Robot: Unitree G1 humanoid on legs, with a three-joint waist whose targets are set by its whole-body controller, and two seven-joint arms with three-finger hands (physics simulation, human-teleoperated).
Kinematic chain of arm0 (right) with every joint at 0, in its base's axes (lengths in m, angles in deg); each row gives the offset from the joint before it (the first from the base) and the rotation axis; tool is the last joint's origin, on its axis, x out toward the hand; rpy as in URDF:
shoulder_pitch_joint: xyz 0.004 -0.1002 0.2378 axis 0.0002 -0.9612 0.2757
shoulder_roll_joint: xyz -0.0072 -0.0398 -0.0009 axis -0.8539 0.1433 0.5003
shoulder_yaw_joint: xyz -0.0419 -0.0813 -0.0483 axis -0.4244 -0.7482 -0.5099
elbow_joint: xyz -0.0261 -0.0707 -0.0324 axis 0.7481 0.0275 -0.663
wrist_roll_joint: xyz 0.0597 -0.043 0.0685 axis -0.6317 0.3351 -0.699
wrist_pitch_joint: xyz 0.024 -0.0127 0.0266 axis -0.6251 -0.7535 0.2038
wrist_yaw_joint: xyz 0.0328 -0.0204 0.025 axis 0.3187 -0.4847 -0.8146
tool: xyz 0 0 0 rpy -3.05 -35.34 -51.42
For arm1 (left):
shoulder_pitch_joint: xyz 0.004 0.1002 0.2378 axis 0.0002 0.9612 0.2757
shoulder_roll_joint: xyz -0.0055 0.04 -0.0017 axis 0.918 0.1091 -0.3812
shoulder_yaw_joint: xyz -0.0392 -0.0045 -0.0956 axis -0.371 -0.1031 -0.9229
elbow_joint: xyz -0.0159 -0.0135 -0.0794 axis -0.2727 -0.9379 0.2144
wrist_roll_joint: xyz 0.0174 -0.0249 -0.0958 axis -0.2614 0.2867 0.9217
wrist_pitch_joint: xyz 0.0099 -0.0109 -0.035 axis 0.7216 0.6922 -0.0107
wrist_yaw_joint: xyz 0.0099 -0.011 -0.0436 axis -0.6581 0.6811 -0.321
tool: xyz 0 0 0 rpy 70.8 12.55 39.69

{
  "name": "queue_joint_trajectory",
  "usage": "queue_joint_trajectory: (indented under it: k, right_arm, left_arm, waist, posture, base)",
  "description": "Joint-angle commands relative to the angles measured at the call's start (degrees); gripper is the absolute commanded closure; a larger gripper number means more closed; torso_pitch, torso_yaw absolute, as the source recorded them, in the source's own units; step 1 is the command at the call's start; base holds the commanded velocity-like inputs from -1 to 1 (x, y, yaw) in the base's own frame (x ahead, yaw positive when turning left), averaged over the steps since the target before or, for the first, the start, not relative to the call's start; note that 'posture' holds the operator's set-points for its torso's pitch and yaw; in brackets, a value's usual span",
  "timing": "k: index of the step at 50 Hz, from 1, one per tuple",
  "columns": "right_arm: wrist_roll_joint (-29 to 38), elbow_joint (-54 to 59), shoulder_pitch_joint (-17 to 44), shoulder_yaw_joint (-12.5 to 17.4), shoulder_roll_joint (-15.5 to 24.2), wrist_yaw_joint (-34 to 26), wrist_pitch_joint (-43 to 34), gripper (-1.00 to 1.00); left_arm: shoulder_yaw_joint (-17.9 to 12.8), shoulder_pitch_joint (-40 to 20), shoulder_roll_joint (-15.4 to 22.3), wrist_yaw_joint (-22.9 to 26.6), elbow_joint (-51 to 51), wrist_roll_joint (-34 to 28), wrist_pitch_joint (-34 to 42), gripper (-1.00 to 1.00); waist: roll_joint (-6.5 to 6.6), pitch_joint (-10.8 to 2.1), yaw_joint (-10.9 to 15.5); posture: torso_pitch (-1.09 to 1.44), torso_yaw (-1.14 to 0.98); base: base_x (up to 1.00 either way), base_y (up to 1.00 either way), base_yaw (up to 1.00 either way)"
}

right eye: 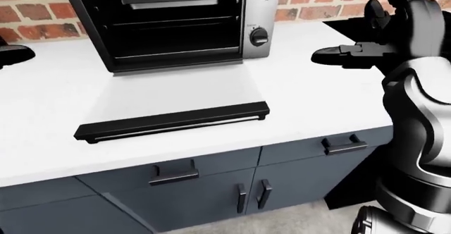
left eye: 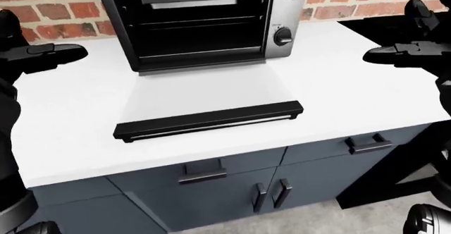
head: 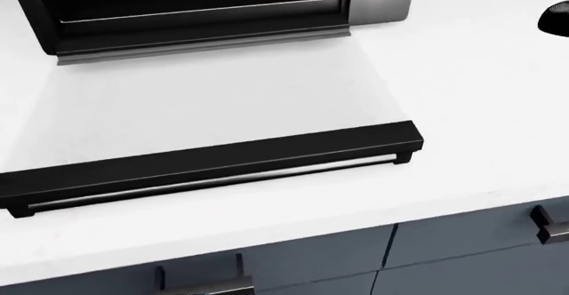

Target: Close the toaster oven door.

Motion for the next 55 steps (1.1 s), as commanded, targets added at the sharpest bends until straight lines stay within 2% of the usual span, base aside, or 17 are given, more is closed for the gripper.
queue_joint_trajectory:
  k: [1,4,6,7,8,9,14,16,17,19,20,23,40,42,47,50,55]
  right_arm:
    - [-0.30,-2.05,1.94,0.54,0.95,-0.23,1.98,-1.00]
    - [-0.25,-1.97,1.81,0.57,0.93,-0.31,2.17,-1.00]
    - [-0.20,-1.88,1.93,0.59,0.99,-0.25,2.19,-1.00]
    - [-0.34,-2.04,1.84,0.61,0.96,-0.34,2.09,-1.00]
    - [-0.28,-2.06,1.80,0.56,0.92,-0.30,2.16,-1.00]
    - [-0.27,-2.04,1.79,0.58,0.92,-0.32,2.20,-1.00]
    - [-0.19,-2.07,1.74,0.62,0.93,-0.30,2.34,-1.00]
    - [0.23,-1.48,1.92,0.52,1.03,-0.15,2.64,-1.00]
    - [0.66,-1.30,2.04,0.38,1.05,0.05,3.00,-1.00]
    - [1.72,-0.82,2.14,0.01,1.15,-0.01,3.71,-1.00]
    - [1.85,-0.66,2.20,0.03,1.06,-0.02,3.63,-1.00]
    - [2.47,-0.54,2.34,-0.03,0.97,-0.15,4.02,-1.00]
    - [8.23,5.00,3.56,-0.79,1.02,3.20,8.98,-1.00]
    - [7.68,4.06,2.99,-0.26,0.73,2.89,8.21,-1.00]
    - [7.50,3.90,3.43,-0.21,1.05,2.75,8.10,-1.00]
    - [7.55,4.14,3.85,-0.23,1.22,3.07,7.95,-1.00]
    - [7.62,4.43,4.29,-0.22,1.46,3.97,7.34,-1.00]
  left_arm:
    - [-1.70,-1.62,1.62,-0.41,1.81,-0.40,-2.26,-1.00]
    - [-1.70,-1.44,1.58,-0.41,1.90,-0.41,-2.30,-1.00]
    - [-1.68,-1.39,1.52,-0.37,1.79,-0.46,-2.43,-1.00]
    - [-1.68,-1.37,1.51,-0.36,1.80,-0.47,-2.44,-1.00]
    - [-1.70,-1.32,1.50,-0.36,1.83,-0.48,-2.45,-1.00]
    - [-1.72,-1.30,1.49,-0.36,1.82,-0.48,-2.46,-1.00]
    - [-1.72,-1.19,1.48,-0.35,1.98,-0.53,-2.39,-1.00]
    - [-1.79,-1.17,1.52,-0.31,2.04,-0.51,-2.28,-1.00]
    - [-1.78,-1.15,1.48,-0.32,2.06,-0.50,-2.27,-1.00]
    - [-1.79,-1.18,1.51,-0.30,2.03,-0.50,-2.22,-1.00]
    - [-1.79,-1.19,1.51,-0.29,2.02,-0.51,-2.20,-1.00]
    - [-1.76,-1.19,1.49,-0.29,2.14,-0.52,-2.14,-1.00]
    - [-1.90,-1.05,1.61,-0.14,1.90,-0.65,-2.33,-1.00]
    - [-1.88,-1.05,1.62,-0.12,1.90,-0.68,-2.33,-1.00]
    - [-1.99,-1.22,1.80,-0.21,1.89,-0.56,-2.18,-1.00]
    - [-2.03,-1.31,1.93,-0.29,1.85,-0.44,-2.09,-1.00]
    - [-1.91,-1.33,2.03,-0.30,1.58,-0.55,-2.48,-1.00]
  waist:
    - [0.09,-1.05,0.31]
    - [2.56,-0.76,-0.04]
    - [6.30,-1.82,-0.26]
    - [4.33,-1.50,0.25]
    - [5.14,-1.25,0.11]
    - [4.89,-1.12,0.29]
    - [2.29,-1.07,0.63]
    - [0.70,0.19,0.90]
    - [0.14,-0.11,1.36]
    - [-2.77,-0.67,1.85]
    - [-0.26,0.22,1.64]
    - [0.03,-0.87,1.30]
    - [1.12,-0.88,0.27]
    - [1.43,-1.61,1.98]
    - [0.56,-0.52,1.94]
    - [-1.37,0.02,2.26]
    - [-2.37,-0.43,3.02]
  posture:
    - [0.00,0.00]
    - [0.00,0.00]
    - [0.00,0.00]
    - [0.00,0.00]
    - [0.00,0.00]
    - [0.00,0.00]
    - [0.00,0.00]
    - [0.00,0.00]
    - [0.00,0.00]
    - [0.00,0.00]
    - [0.00,0.00]
    - [0.00,0.00]
    - [0.00,0.00]
    - [0.00,0.00]
    - [0.00,0.00]
    - [0.00,0.00]
    - [0.00,0.00]
  base:
    - [0.13,0.07,0.00]
    - [0.12,0.07,0.00]
    - [0.14,0.06,0.00]
    - [0.14,0.06,0.00]
    - [0.14,0.07,0.00]
    - [0.13,0.06,0.00]
    - [0.13,0.06,0.00]
    - [0.05,0.02,0.00]
    - [0.00,0.00,0.00]
    - [0.00,0.00,0.00]
    - [0.00,0.00,0.00]
    - [0.00,0.00,0.00]
    - [0.00,0.00,0.00]
    - [0.00,0.00,0.54]
    - [0.00,0.00,1.00]
    - [0.00,0.00,1.00]
    - [0.00,0.00,1.00]
